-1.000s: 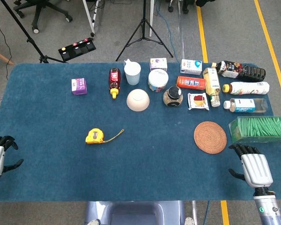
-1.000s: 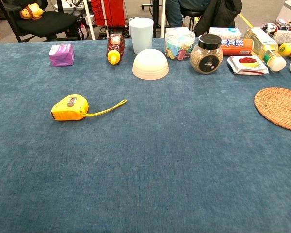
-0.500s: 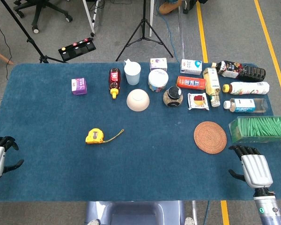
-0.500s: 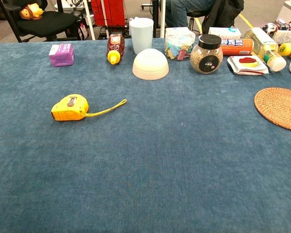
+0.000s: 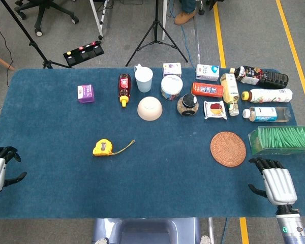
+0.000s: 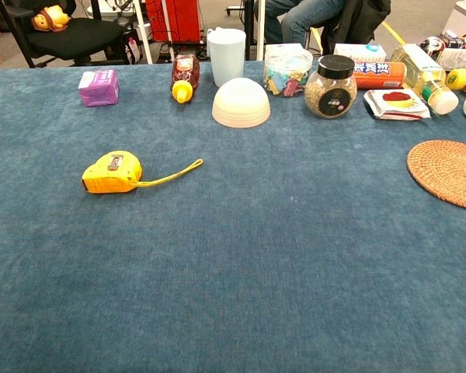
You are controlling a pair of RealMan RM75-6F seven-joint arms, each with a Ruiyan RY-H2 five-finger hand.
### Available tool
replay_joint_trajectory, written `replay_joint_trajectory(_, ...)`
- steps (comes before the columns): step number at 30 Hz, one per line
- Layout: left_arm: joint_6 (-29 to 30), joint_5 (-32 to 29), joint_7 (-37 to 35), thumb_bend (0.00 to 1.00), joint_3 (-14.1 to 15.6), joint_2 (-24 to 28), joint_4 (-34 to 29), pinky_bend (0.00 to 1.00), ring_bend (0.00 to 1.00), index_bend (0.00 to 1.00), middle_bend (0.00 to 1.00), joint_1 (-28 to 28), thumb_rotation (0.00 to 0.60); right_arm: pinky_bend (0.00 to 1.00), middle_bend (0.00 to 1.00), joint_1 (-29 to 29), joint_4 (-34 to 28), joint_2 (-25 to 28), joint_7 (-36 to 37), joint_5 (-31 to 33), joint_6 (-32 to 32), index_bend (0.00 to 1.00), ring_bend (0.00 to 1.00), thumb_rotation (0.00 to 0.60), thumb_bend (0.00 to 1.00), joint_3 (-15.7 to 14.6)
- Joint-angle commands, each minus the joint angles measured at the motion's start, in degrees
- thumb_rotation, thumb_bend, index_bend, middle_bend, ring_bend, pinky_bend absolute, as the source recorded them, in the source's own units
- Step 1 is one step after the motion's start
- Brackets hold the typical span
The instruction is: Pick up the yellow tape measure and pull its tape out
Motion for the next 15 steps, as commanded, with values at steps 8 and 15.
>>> replay_joint_trajectory(8, -3.8, 2.6, -2.1, 0.09, -0.9, 0.5, -0.5, 0.42, 0.41, 0.54, 0.46, -3.8, 0.600, 0.29, 0.32, 0.4, 0.2, -0.6, 0.2, -0.4, -0.6, 0.28, 0.33, 0.600, 0.15, -0.2)
replay_joint_trajectory(15, -10.6, 0.3, 2.8, 0.08, -1.7, 2.7, -4.3, 0.35, 0.26, 0.35, 0.30, -7.9, 0.600, 0.29, 0.32, 0.1, 0.6, -0.8, 0.8, -0.9, -0.1, 0.28, 0.32, 0.600, 0.15, -0.4)
